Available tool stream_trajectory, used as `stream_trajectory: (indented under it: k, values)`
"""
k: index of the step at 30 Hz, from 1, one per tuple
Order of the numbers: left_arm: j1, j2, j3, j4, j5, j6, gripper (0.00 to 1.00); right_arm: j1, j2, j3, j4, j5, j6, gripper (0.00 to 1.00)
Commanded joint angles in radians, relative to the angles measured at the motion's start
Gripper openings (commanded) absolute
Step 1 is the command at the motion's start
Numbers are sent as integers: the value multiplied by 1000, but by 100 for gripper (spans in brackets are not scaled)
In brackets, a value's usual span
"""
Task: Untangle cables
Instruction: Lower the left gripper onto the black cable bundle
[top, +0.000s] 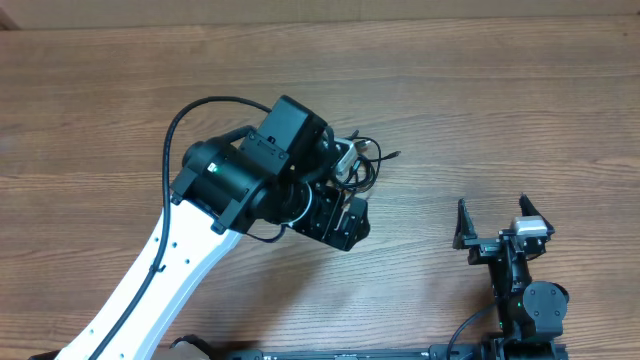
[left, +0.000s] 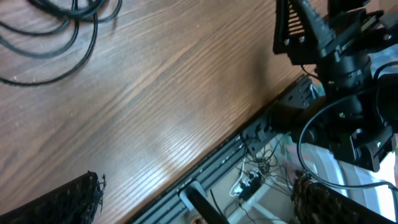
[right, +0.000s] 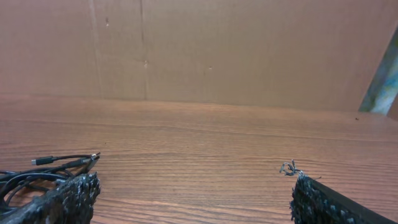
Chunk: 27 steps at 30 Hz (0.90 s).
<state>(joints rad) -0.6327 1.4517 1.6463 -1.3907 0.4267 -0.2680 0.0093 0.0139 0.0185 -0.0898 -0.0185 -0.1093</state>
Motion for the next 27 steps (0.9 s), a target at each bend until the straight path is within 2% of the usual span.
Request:
stream_trajectory:
  k: [1, 6, 27]
  values:
    - [-3, 2, 23, 31, 0, 21, 100, 8, -11, -10, 5, 10, -4, 100]
    - [-4, 2, 23, 34, 16, -62, 100, 8, -11, -10, 5, 10, -4, 100]
    - [-37, 46, -8, 36, -34, -62, 100, 8, -11, -10, 5, 10, -4, 100]
